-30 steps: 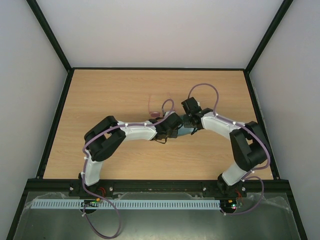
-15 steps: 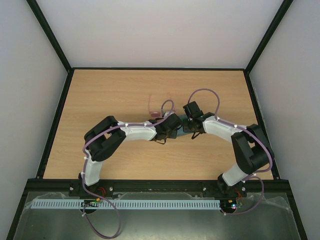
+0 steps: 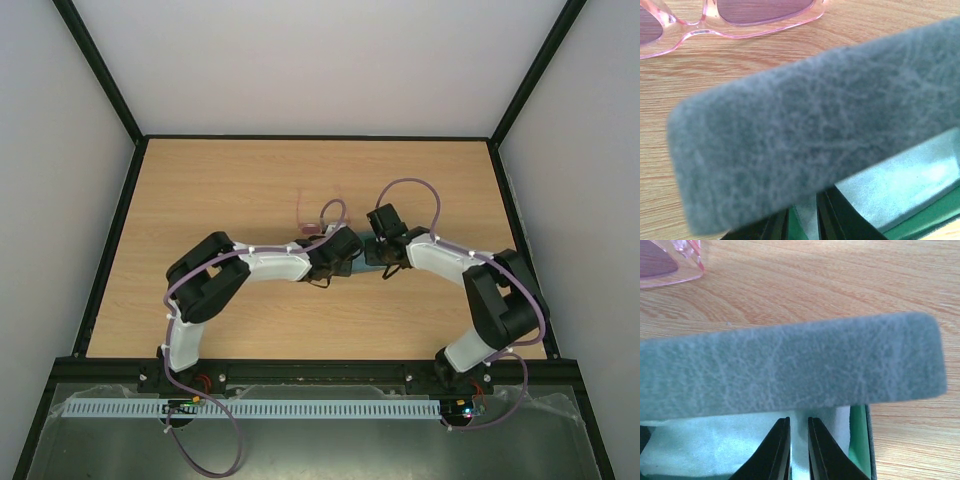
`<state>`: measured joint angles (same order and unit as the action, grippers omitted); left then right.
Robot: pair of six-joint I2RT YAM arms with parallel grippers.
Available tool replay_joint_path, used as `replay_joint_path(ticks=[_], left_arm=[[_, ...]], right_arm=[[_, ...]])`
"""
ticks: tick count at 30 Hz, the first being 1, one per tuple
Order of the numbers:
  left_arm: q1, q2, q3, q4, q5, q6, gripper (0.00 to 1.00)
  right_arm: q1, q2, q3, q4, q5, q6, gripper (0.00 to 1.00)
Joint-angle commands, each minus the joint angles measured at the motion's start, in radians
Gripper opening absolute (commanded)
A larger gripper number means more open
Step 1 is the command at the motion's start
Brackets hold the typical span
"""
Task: Organize the sunglasses
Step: Place the glasses cleaning cloth in the sunglasses case.
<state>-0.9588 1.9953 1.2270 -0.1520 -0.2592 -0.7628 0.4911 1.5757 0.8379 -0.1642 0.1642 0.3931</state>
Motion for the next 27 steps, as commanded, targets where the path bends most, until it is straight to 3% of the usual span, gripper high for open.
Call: replay_joint_path(ticks=[1, 11, 27], left_arm=[[0.008, -0.019, -0.008, -0.034, -0.014, 0.011, 0.19], [0.009, 0.003, -0.001, -0.070, -0.047, 0.020, 0.03], [0.024, -0.053, -0.020, -0.098, -0.094, 0.029, 0.02]], right_arm=[[0.002, -0.045, -0.015, -0.003, -0.017, 0.009, 0.12], [0.002, -0.048, -0.018, 0.003, -0.031, 0.009, 0.12], [0.003, -0.067, -0.030, -0.003, -0.030, 0.008, 0.13]])
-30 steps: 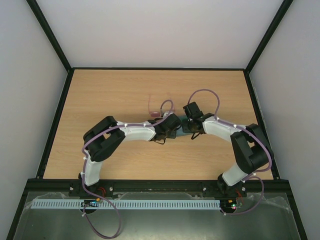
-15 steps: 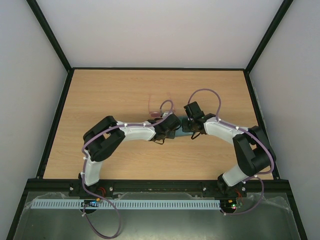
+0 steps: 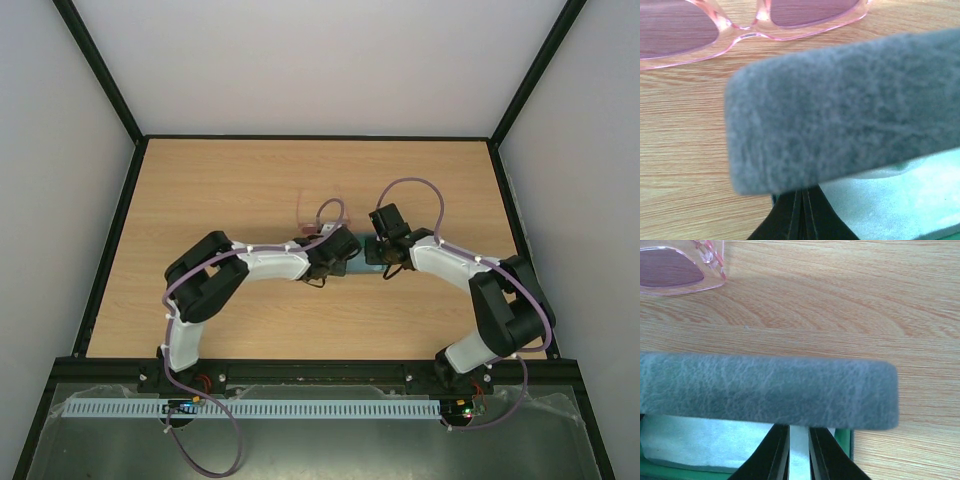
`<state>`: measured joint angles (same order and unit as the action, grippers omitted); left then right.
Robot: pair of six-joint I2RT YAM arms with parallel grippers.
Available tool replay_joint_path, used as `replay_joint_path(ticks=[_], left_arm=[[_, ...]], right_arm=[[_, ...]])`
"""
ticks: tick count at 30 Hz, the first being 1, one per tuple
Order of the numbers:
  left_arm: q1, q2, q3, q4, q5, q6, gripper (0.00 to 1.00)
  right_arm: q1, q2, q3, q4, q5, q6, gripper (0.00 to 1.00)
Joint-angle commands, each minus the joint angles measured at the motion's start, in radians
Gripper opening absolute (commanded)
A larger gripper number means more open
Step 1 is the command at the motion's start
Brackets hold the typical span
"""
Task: Organize the sunglasses
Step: Place the glasses cleaning cloth in the sunglasses case, then adjust the glasses cleaning cloth in the sunglasses case.
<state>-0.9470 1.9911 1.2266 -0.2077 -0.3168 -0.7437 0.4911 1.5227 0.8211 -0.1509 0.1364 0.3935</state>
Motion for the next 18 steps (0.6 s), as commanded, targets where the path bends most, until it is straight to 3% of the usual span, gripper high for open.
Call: replay_joint_path(ticks=[1, 18], left_arm=[[0.014, -0.055, -0.026, -0.042, -0.039, 0.010, 0.02], [0.014, -0.137, -0.067, -0.002, -0.001, 0.000, 0.02]], right_arm=[[0.003, -0.011, -0.014, -0.016, -0.003, 0.007, 0.13], [0.029, 0.014, -0.036, -0.018, 0.000, 0.016, 0.12]])
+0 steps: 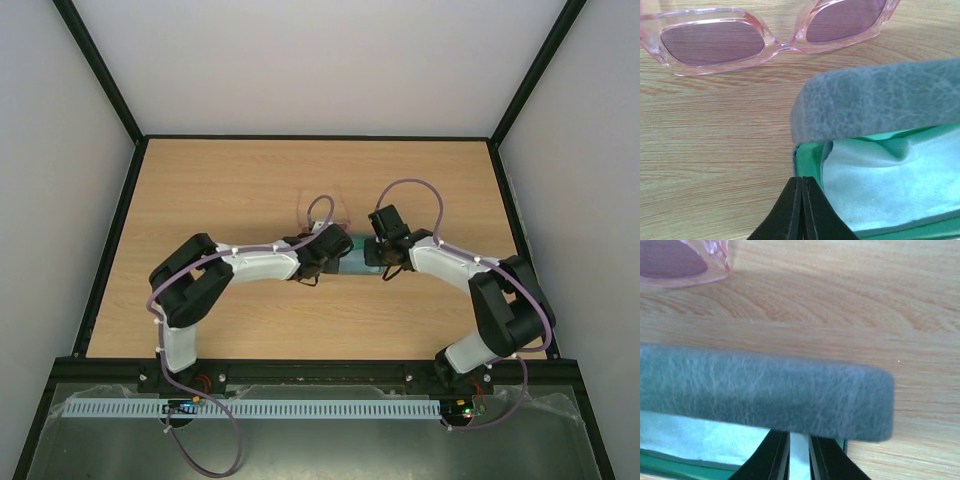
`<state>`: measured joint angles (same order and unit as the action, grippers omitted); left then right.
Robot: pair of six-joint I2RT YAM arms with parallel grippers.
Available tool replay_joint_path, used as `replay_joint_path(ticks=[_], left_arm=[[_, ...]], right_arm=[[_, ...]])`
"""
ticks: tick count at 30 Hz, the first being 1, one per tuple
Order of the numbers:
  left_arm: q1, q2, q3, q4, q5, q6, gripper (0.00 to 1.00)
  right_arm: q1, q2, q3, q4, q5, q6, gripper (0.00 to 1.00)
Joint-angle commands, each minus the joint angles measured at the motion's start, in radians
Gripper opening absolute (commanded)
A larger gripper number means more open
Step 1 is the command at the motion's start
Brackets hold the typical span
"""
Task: Organize the sunglasses
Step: Adjust the glasses cleaning cloth in the sunglasses case.
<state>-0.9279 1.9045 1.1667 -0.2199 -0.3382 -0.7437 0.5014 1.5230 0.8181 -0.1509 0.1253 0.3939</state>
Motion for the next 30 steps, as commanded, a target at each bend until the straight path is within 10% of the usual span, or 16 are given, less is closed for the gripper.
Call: replay_joint_path(ticks=[1, 30], left_arm=[[-0.012, -0.049, -0.002, 0.015, 0.030, 0.000, 0.02], [-0.024, 0.090, -0.018, 0.093, 0.014, -0.037, 0.03]], right_arm=[[0.025, 0.020, -0.039, -0.012, 0.018, 0.020, 0.12], [0.058, 0.085, -0.018, -0.029, 0.165, 0.069, 0.20]])
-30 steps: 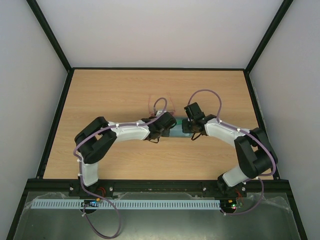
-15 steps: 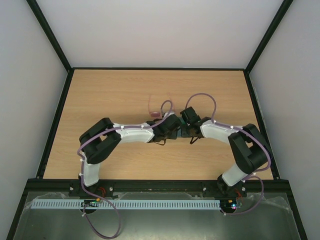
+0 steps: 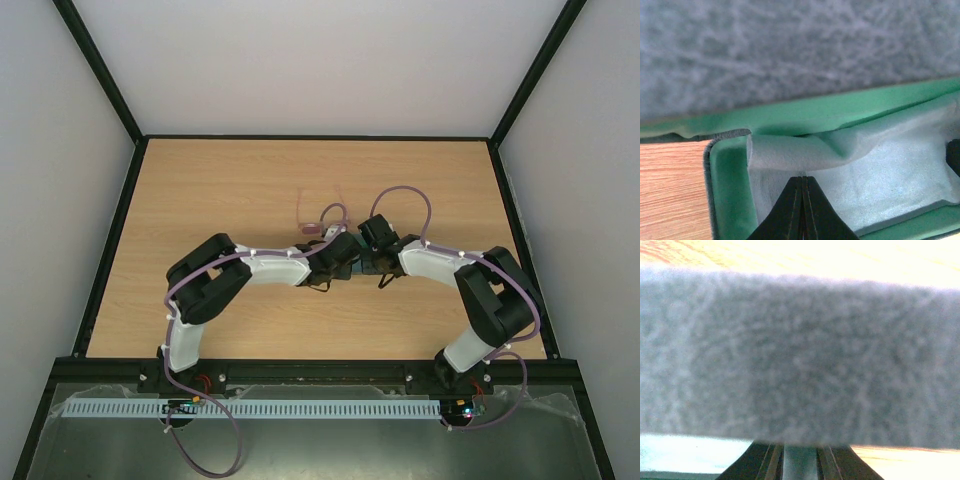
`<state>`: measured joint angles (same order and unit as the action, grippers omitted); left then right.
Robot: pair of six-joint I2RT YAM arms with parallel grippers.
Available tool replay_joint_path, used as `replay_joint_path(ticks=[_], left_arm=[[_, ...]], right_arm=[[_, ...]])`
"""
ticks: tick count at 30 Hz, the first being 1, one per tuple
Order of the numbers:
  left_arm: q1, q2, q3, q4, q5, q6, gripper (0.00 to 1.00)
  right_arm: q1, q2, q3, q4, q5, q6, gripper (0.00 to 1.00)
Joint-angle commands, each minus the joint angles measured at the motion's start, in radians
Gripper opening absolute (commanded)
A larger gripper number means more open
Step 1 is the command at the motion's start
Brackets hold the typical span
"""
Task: Organize the sunglasses
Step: Adjust the glasses cleaning cloth in the sunglasses case.
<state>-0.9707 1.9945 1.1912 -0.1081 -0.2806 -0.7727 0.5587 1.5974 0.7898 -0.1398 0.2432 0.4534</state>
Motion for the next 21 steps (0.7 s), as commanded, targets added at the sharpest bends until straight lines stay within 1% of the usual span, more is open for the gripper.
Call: replay_joint_path(ticks=[1, 5, 11, 14, 17, 21], left_arm=[[0.022, -0.008, -0.051, -0.017, -0.047, -0.007, 0.02], [0.030, -0.037, -0.069, -0.011, -0.048, 0.000, 0.02], [0.029, -0.076, -0.062, -0.011, -0.023, 0.009, 0.02], [0.024, -0.106, -0.065, -0.005, -0.010, 0.008, 0.03], [0.019, -0.125, -0.067, 0.003, 0.007, 0.006, 0.06], [0.011, -0.134, -0.066, 0.013, 0.018, 0.000, 0.09]], right_arm=[[0.001, 0.011, 0.010, -0.041, 0.048, 0.010, 0.20], [0.001, -0.004, 0.009, -0.042, 0.046, 0.009, 0.20], [0.007, -0.123, -0.007, -0.011, -0.007, 0.014, 0.23], [0.007, -0.152, -0.004, -0.008, -0.019, 0.020, 0.23], [0.007, -0.158, -0.012, 0.011, -0.037, 0.029, 0.23], [0.007, -0.120, -0.015, 0.031, -0.068, 0.039, 0.20]])
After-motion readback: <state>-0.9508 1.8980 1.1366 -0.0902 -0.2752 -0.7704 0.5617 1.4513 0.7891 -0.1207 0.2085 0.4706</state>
